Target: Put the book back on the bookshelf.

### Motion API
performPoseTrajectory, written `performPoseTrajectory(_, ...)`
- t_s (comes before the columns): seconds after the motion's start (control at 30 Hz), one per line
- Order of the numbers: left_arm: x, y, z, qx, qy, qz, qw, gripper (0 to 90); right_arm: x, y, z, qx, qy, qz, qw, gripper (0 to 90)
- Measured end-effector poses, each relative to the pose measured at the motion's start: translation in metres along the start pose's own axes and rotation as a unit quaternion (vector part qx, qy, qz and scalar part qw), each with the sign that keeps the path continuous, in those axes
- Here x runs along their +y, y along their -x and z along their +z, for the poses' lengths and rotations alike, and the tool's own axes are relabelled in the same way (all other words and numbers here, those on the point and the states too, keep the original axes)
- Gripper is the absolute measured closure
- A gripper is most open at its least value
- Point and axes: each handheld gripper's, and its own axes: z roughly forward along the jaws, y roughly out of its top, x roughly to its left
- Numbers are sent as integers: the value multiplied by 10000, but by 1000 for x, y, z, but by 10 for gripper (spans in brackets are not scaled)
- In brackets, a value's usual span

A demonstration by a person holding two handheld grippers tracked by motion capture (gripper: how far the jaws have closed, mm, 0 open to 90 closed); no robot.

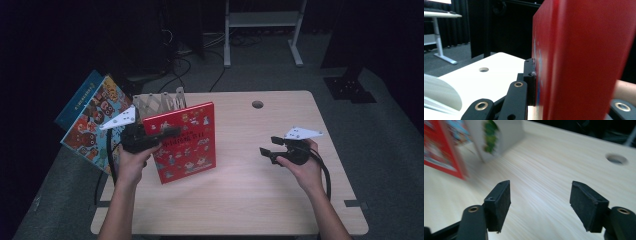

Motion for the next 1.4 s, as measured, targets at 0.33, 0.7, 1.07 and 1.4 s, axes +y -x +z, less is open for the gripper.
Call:
performPoseTrajectory(0.33,2,1,-29,404,107,-80,9991,794,-37,37,12,-791,-633,508,9936,321)
performPoseTrajectory(0.7,10,4,-63,930,256,-126,9953,794,-50,48,22,-1145,-1138,551,9853,304)
performPoseTrajectory(1.07,17,7,-100,1487,491,-102,9876,794,-55,50,27,-1288,-1071,503,9846,167)
performPoseTrajectory(1.4,15,8,-107,2351,484,-15,9708,794,-55,50,27,-1308,-1074,525,9842,162)
